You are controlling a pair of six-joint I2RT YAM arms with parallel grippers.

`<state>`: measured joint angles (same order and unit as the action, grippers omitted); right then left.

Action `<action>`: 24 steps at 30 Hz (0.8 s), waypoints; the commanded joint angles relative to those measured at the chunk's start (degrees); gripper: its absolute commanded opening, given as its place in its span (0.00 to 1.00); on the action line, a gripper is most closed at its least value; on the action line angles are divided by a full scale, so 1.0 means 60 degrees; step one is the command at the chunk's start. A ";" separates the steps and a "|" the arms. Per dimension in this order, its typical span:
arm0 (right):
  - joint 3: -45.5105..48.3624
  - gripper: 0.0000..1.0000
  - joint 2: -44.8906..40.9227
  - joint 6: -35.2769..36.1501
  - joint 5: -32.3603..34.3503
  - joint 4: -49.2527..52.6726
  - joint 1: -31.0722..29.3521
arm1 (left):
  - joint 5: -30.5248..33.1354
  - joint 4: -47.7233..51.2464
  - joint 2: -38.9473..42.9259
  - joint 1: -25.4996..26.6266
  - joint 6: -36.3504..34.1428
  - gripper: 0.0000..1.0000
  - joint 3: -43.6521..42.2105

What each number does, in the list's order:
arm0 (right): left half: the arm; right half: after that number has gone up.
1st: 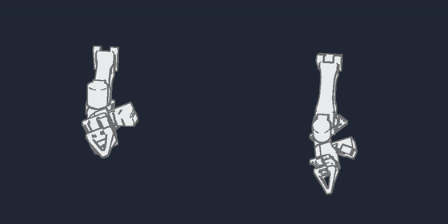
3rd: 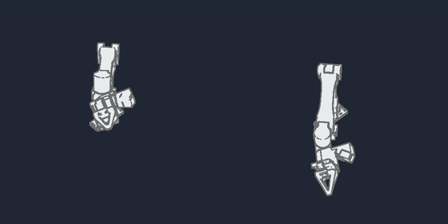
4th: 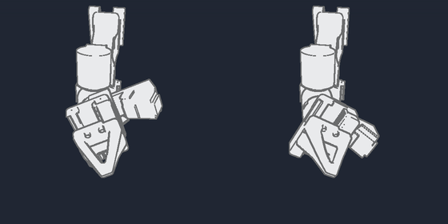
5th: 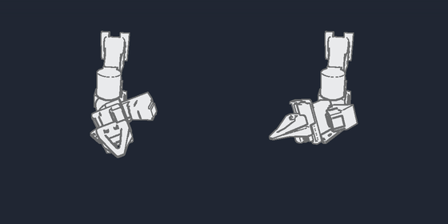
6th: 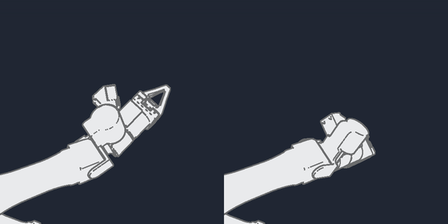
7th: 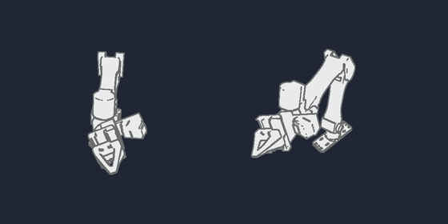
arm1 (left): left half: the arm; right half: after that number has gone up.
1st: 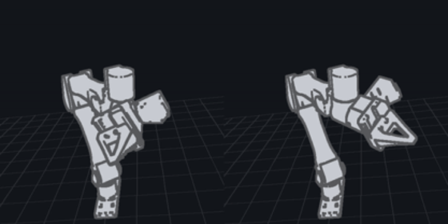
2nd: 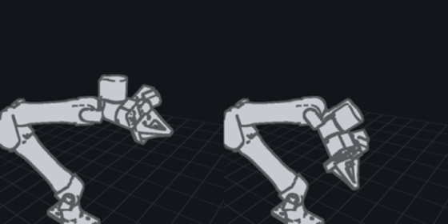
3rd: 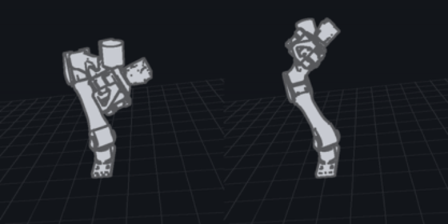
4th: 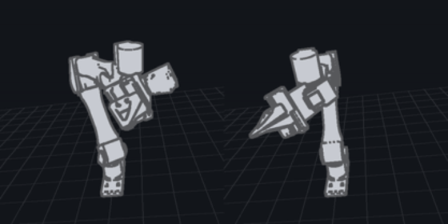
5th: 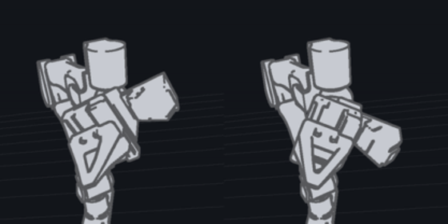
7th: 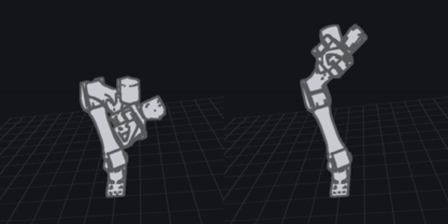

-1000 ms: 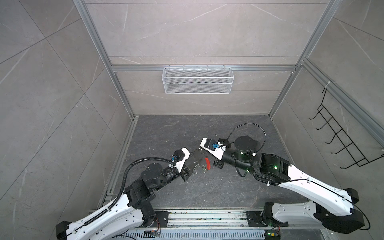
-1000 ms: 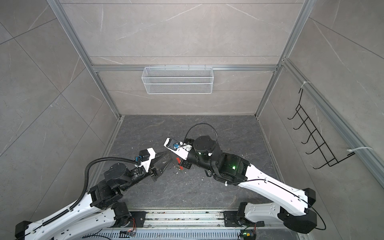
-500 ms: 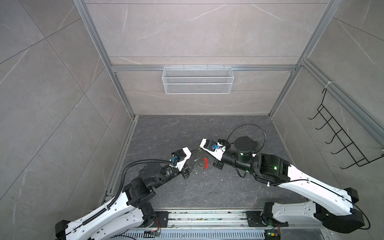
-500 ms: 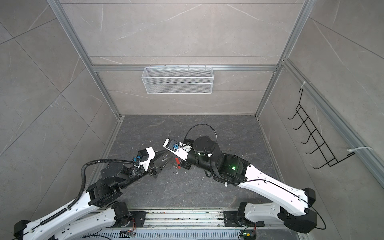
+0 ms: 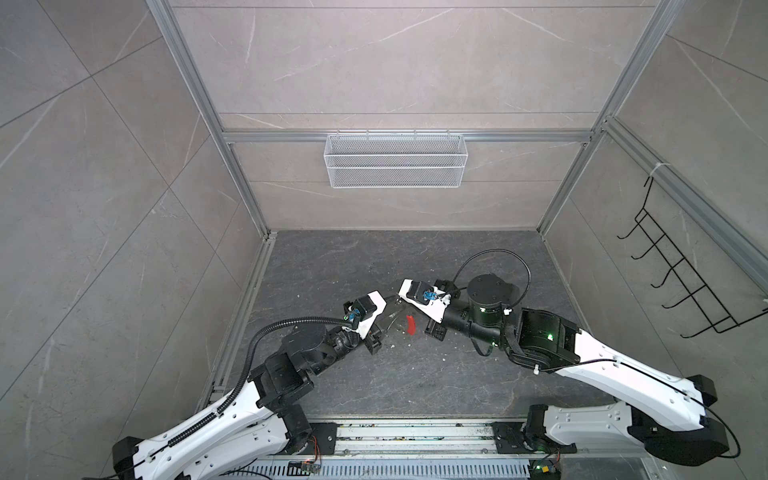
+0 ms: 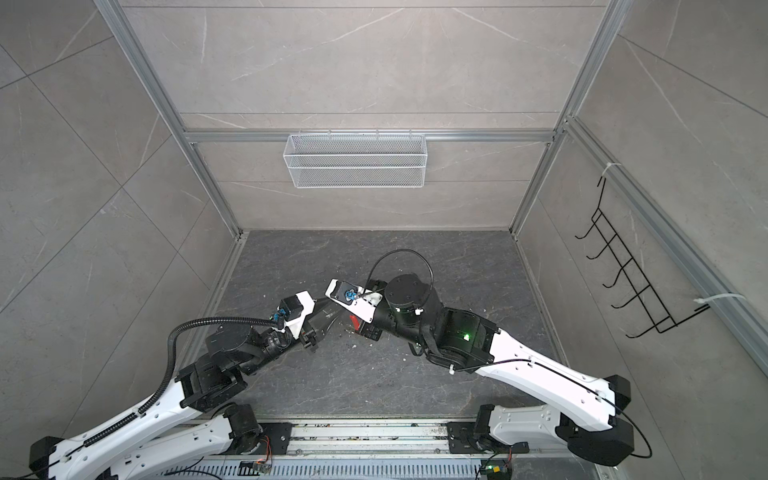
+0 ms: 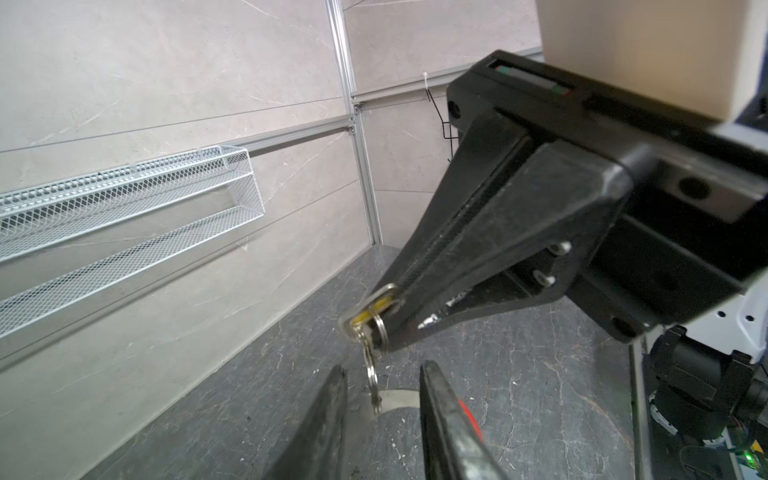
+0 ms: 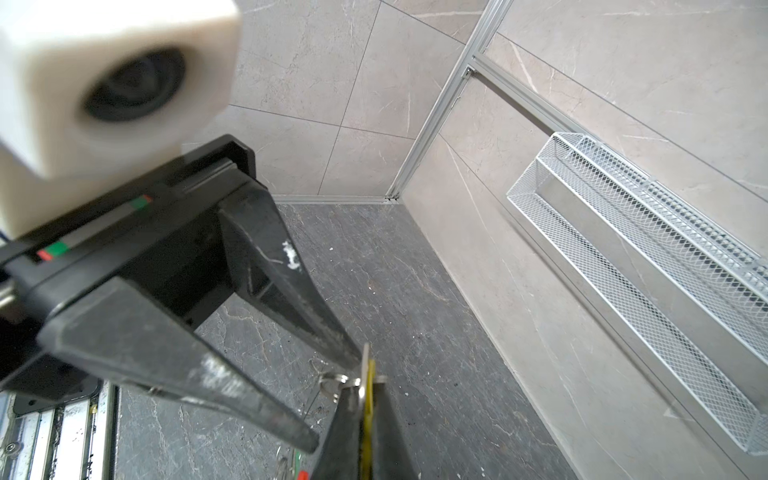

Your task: Remove the keys from the keyring

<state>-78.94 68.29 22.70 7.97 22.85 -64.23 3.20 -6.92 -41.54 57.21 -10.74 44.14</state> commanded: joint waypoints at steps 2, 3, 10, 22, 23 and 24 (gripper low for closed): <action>0.0088 0.00 -0.0059 -0.0117 0.0066 -0.0281 -0.0084 | 0.0206 -0.0331 0.0051 -0.0039 -0.0302 0.30 0.0320; 0.0086 0.00 -0.0063 -0.0095 0.0071 -0.0289 -0.0091 | 0.0171 -0.0319 0.0023 -0.0028 -0.0322 0.29 0.0334; 0.0074 0.00 -0.0055 -0.0092 0.0097 -0.0290 -0.0121 | -0.0021 -0.0264 0.0022 -0.0029 -0.0361 0.19 0.0334; 0.0036 0.00 -0.0113 -0.0022 0.0249 -0.0227 -0.0150 | 0.0096 -0.0129 0.0017 -0.0029 -0.0347 0.01 0.0347; 0.0043 0.00 -0.0117 -0.0008 0.0275 -0.0220 -0.0150 | 0.0096 -0.0125 0.0033 -0.0036 -0.0319 0.00 0.0334; 0.0037 0.00 -0.0132 0.0003 0.0301 -0.0212 -0.0150 | 0.0096 -0.0122 0.0039 -0.0029 -0.0308 0.00 0.0343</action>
<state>-78.94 68.29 22.72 8.80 22.90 -64.66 3.44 -6.55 -41.60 57.21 -12.10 44.14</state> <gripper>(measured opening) 0.060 0.053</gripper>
